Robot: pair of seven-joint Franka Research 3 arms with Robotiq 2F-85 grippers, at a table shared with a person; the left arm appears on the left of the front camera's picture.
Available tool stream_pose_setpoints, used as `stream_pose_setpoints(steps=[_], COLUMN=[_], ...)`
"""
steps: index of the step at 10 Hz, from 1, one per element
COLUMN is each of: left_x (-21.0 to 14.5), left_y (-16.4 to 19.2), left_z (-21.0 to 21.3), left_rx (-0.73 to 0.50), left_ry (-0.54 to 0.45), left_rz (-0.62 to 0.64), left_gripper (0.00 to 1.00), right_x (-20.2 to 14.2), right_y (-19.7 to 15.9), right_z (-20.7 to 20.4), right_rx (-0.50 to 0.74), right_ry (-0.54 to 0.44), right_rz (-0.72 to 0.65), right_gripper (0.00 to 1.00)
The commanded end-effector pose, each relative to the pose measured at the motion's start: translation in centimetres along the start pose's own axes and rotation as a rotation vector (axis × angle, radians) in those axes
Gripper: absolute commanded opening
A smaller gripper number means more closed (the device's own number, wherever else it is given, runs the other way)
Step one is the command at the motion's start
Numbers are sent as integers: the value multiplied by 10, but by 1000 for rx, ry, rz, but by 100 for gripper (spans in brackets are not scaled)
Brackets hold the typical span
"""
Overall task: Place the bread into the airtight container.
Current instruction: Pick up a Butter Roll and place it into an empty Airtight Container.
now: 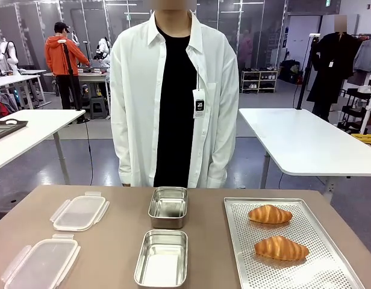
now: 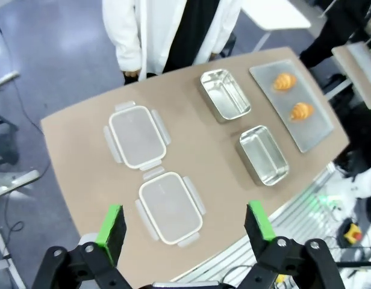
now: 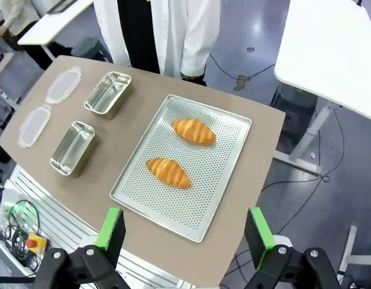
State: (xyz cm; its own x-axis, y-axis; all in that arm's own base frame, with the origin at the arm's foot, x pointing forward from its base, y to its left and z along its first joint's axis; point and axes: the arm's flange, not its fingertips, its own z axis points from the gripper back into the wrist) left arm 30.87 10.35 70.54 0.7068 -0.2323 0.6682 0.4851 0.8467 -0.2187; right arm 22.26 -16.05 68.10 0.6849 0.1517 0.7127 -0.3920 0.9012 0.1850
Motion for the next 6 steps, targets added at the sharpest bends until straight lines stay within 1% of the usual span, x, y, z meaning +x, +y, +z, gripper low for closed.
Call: stream_pose_setpoints(steps=[1, 2, 6], left_x=[-6, 0, 0], left_y=[-7, 0, 0], left_z=[-2, 0, 0], left_rx=[-42, 0, 0], left_ry=[-38, 0, 0], left_rz=[-15, 0, 0], left_gripper=[100, 100, 100], right_x=[4, 0, 0], right_y=[1, 0, 0], right_z=[-23, 0, 0], right_rx=[-11, 0, 0], right_ry=[16, 0, 0], right_rz=[17, 0, 0], right_gripper=[100, 100, 100])
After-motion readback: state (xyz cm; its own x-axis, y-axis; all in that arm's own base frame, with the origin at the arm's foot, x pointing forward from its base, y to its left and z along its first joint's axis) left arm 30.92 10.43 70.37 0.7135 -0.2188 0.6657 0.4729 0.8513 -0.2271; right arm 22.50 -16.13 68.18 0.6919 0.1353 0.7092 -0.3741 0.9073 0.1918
